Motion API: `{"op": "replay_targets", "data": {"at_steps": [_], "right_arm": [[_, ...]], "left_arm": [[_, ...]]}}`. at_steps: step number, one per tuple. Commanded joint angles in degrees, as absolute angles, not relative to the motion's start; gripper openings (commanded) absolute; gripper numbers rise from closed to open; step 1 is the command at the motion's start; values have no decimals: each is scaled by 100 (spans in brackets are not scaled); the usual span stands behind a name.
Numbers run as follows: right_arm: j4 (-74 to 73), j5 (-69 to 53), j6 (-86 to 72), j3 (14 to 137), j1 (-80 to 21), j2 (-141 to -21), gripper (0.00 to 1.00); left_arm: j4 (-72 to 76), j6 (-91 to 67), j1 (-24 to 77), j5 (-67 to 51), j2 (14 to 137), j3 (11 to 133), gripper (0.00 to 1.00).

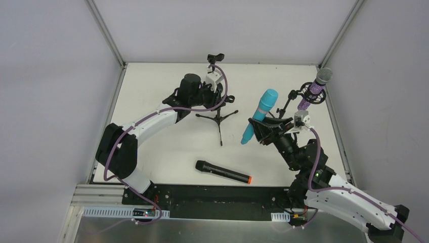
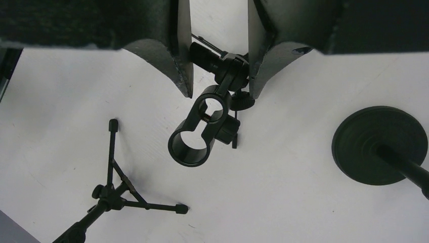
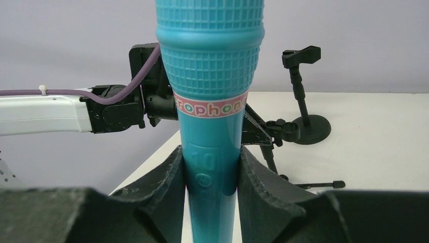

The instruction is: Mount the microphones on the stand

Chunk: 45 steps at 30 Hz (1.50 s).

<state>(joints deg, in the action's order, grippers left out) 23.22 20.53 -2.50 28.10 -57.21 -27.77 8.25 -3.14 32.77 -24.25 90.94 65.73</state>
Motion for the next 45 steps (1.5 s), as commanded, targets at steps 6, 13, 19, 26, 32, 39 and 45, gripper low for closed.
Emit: {"op": "replay_targets", "data": {"at_steps": [6,13,19,26,32,39,45], "right_arm": [[2510,2035,-133,3285,-5739,-2907,0],[2464,2057,-125,3294,-5736,-2924,0],[2427,2083,-99,3311,-5732,-2884,0],[2320,2169,-66,3322,-5737,-2798,0],[2254,2251,-35,3319,-5737,-2730,0],[2236,2367,-33,3288,-5739,-2662,0],[2198,2445,-35,3287,-5738,-2637,0]], "left_arm": [[719,-223,3550,-2827,8833,6721,0],[741,269,3829,-3128,8598,6537,0],[782,739,4083,-3549,8437,6359,0],[762,843,4415,-3040,8269,6247,0],[749,866,4808,-2215,8171,6125,0],[716,505,5028,-1053,8218,6150,0],[699,212,5213,-161,8289,6137,0]]}}
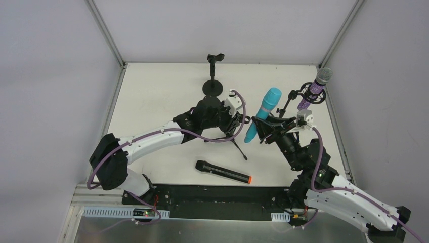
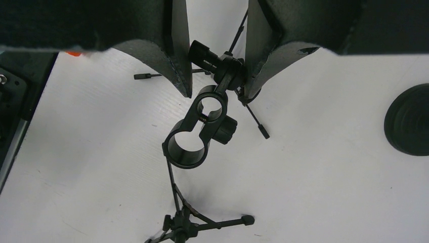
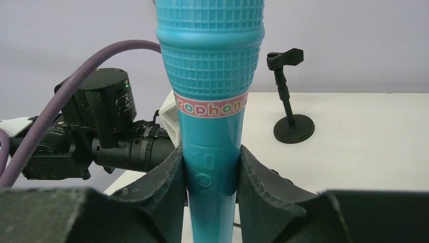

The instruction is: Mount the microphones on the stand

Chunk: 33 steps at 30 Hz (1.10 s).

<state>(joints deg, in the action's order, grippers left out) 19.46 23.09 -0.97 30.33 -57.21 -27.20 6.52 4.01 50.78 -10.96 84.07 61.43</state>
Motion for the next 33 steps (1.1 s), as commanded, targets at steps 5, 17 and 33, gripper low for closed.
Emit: {"op": "replay_targets", "data": {"at_steps": [5,17,33], "right_arm": [[2189,2494,-34,3278,-5736,-2636,0],[2180,2653,-34,3270,-5733,-2683,0],[2102,2658,-35,3256,-5738,-2696,0]], "left_arm": [[688,174,5435,261,8392,6112,0],[427,174,5501,12,8602,6328,47],[628,290,5488,-580,7873,6156,99]]}}
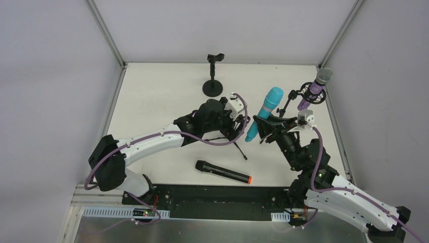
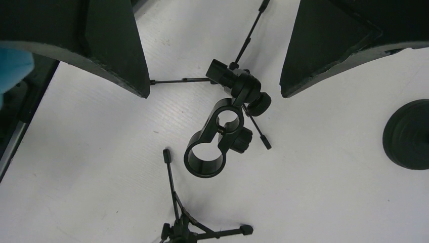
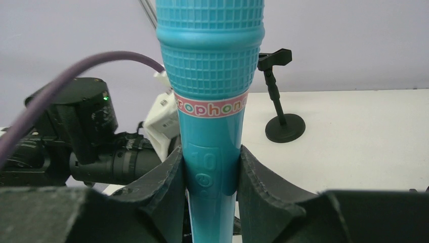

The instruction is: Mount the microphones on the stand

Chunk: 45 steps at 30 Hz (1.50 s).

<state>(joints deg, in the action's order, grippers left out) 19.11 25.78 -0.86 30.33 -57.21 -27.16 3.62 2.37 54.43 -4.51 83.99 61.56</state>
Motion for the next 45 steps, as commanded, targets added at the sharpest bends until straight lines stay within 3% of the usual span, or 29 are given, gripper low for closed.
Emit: {"op": "replay_targets", "data": {"at_steps": [1,12,24,32,45], "right_arm": [[2106,2657,-35,3265,-5736,-2717,0],[2019,2606,-48,3305,-5732,-2871,0],[1952,2439,-104,3321,-5738,-3115,0],[1951,2109,-74,3367,-5734,-3418,0],[2444,1491,-30,3509,-5693,-4056,0]], "left_arm": [[659,286,5487,-549,7822,6131,99],[1031,-272,5172,-436,7601,5937,99],[1449,-2224,3685,-1180,7735,5886,99],[1995,-3698,2573,-2246,8448,5917,99],[1047,-3598,2338,-2123,9276,6451,99]]}}
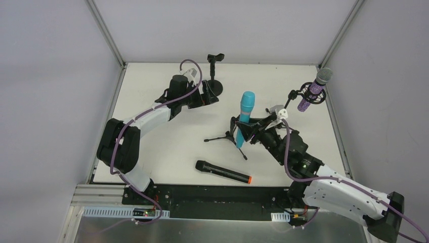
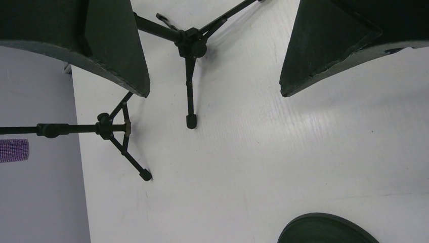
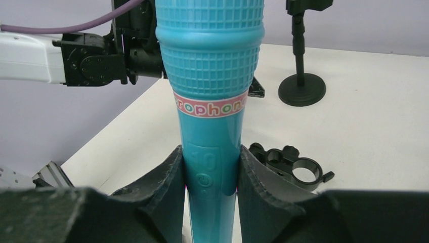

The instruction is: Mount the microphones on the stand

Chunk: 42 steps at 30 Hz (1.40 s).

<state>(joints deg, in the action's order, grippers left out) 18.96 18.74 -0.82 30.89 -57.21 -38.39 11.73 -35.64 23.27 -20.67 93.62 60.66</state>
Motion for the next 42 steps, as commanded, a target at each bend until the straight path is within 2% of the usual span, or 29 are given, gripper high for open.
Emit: {"op": "replay_targets", "data": {"at_steps": [1,11,18,27,42], "right_arm": [[2469,1395,-55,3553,-5666,-4132,0],[3082,552,-768,3998,-5198,-4771,0],[3805,1079,-741,4097,-4937,-5018,0],[4235,2132,438,3930,-4884,-4784,0],[5196,2318,1503,3344,-4746,-4667,0]], "left_arm": [[1001,-3569,2340,-2058,9273,6458,99],[887,-3498,2338,-1984,9281,6508,99],[885,-3491,2343,-2021,9275,6521,99],[917,-3506,2342,-2171,9298,6568,99],[956,-3507,2339,-2267,9304,6566,99]]}}
